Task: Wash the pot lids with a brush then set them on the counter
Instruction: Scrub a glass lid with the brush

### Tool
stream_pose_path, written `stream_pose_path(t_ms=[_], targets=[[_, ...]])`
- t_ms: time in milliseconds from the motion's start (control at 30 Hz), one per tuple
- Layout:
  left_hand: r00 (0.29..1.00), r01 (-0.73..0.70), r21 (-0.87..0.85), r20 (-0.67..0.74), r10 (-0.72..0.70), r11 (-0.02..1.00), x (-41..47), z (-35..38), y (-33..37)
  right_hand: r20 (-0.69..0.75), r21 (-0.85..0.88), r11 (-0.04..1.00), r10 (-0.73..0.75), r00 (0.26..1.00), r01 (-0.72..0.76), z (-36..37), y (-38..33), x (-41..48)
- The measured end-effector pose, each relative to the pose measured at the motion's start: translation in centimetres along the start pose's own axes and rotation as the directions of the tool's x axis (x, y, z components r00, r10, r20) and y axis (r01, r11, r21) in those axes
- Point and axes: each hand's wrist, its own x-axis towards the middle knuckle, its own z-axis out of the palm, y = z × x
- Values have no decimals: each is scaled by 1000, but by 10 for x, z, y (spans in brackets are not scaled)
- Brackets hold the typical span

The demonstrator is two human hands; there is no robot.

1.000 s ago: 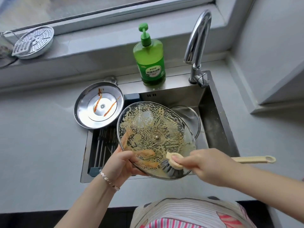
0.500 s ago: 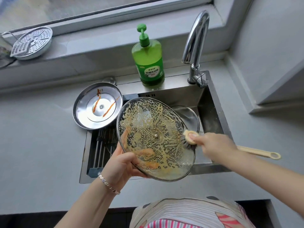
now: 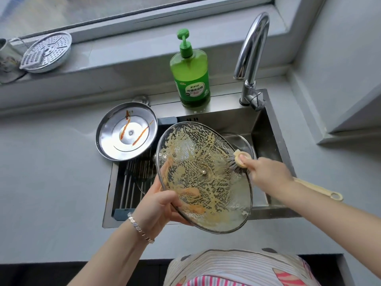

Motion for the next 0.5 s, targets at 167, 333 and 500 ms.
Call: stream_pose_path(t_ms=[167,333,500], targets=[[1000,21,9,17,-21,1000,5,0,-4,-19,168,968,-184,983,184,6,-25,-14],[1000,13,49,17,-14,999,6,4,0,-50,214,975,-46,998,56,6,-17,0],[1000,17,73,-1,-17,997,8,2,6,-52,345,939,12,999,7,7,-19,11]])
